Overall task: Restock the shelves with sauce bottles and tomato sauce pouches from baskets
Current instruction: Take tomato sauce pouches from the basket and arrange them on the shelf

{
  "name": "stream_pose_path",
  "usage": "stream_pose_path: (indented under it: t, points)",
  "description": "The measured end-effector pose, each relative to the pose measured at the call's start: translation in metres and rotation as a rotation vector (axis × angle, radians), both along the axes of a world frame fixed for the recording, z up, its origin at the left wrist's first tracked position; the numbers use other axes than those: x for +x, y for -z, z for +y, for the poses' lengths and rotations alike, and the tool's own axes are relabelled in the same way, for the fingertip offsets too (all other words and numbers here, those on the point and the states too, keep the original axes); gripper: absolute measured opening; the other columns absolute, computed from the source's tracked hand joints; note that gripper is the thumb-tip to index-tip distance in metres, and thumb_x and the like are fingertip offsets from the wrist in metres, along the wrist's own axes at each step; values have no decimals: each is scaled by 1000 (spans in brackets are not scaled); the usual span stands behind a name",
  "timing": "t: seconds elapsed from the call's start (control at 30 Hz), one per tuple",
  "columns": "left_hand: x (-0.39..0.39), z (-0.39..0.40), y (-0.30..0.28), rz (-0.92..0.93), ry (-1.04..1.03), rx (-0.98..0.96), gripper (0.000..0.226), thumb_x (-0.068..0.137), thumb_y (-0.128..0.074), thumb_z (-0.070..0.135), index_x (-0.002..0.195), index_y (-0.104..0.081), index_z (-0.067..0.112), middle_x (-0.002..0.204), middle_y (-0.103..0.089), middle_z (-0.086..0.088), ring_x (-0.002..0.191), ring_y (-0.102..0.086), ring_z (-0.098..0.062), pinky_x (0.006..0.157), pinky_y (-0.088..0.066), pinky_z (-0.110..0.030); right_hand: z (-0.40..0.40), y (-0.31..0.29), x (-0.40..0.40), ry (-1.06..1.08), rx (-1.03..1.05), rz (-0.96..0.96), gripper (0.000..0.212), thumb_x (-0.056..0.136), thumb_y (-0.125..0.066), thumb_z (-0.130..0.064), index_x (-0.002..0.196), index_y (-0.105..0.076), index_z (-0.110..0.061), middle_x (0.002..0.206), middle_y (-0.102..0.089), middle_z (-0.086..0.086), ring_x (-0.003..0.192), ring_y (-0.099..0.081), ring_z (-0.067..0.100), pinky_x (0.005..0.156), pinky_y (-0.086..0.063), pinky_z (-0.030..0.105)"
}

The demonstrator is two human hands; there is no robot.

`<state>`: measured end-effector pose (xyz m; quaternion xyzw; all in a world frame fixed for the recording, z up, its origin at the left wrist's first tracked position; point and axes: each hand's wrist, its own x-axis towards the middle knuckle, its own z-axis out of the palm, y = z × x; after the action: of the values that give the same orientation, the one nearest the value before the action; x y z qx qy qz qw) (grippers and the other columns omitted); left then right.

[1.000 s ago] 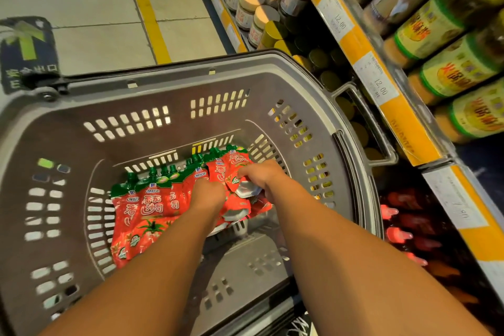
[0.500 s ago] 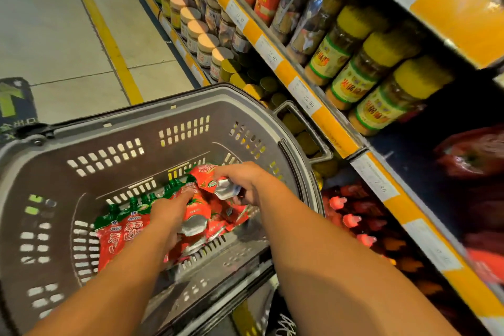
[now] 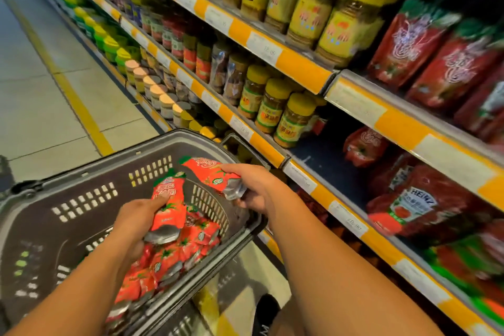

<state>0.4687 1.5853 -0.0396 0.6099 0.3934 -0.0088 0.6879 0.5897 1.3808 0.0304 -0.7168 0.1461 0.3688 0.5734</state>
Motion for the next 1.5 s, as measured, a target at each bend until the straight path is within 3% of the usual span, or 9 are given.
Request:
stream_pose_path:
  t: [0.27, 0.33, 0.43, 0.57, 0.8, 0.93, 1.13, 1.3, 1.5]
  points:
    - [-20, -20, -58, -144, 99, -136, 31, 87, -80, 23, 109, -65, 5, 98, -74, -30, 87, -73, -49, 61, -61, -57, -68, -48, -46, 68, 222, -56, 5, 96, -66, -12, 100, -62, -10, 82, -75, 9, 65, -72, 20, 58, -58, 29]
    - [-23, -29, -70, -172, 108, -108, 28, 87, -79, 17, 109, -67, 5, 98, -77, -22, 87, -75, -41, 80, -61, -58, -80, -52, -52, 113, 279, -90, 19, 91, -68, -5, 107, -59, -8, 86, -76, 13, 70, -74, 25, 62, -61, 35]
    - [-24, -43, -83, -201, 135, -72, 24, 88, -78, 11, 108, -67, 4, 96, -78, -19, 76, -76, -33, 70, -60, -44, -96, -52, -57, 135, 315, -148, 39, 83, -71, 2, 121, -60, -3, 104, -76, 18, 90, -73, 32, 83, -59, 46]
    - [-18, -66, -99, -229, 185, -51, 14, 89, -76, 6, 101, -68, 5, 101, -76, -26, 91, -71, -42, 90, -58, -61, -116, -55, -68, 178, 299, -212, 33, 85, -65, 12, 112, -66, -8, 103, -76, 15, 87, -73, 30, 93, -57, 53]
    - [9, -116, -113, -243, 313, 98, 14, 89, -76, 7, 102, -71, 5, 97, -77, -21, 72, -73, -29, 64, -56, -35, -139, -56, -67, 378, 119, -290, 41, 71, -75, 4, 107, -64, -14, 104, -75, 15, 90, -74, 34, 83, -62, 52]
    - [35, -147, -121, -255, 356, 89, 17, 91, -76, 8, 107, -71, 7, 96, -79, -15, 82, -77, -33, 72, -62, -42, -160, -58, -58, 538, 38, -402, 39, 76, -74, 0, 108, -59, -16, 103, -71, 9, 85, -72, 28, 66, -60, 39]
    - [78, -191, -127, -252, 440, 21, 10, 94, -74, 9, 103, -69, 9, 98, -79, -15, 83, -76, -29, 72, -61, -39, -174, -54, -35, 704, -45, -502, 37, 71, -68, -7, 101, -61, -28, 92, -72, 4, 81, -72, 31, 70, -63, 57]
    - [110, -216, -121, -250, 520, 92, 27, 91, -77, 14, 116, -68, 9, 103, -79, -11, 99, -75, -36, 85, -61, -48, -183, -20, 0, 825, -23, -549, 62, 67, -60, -18, 102, -53, -68, 103, -74, -3, 90, -73, 33, 74, -62, 59]
    - [141, -239, -123, -312, 579, 148, 23, 82, -80, 9, 102, -72, 17, 103, -79, -9, 104, -73, -36, 98, -56, -58, -183, -45, -1, 897, -119, -641, 75, 78, -65, -4, 147, -52, -30, 143, -60, 0, 126, -59, 26, 107, -51, 45]
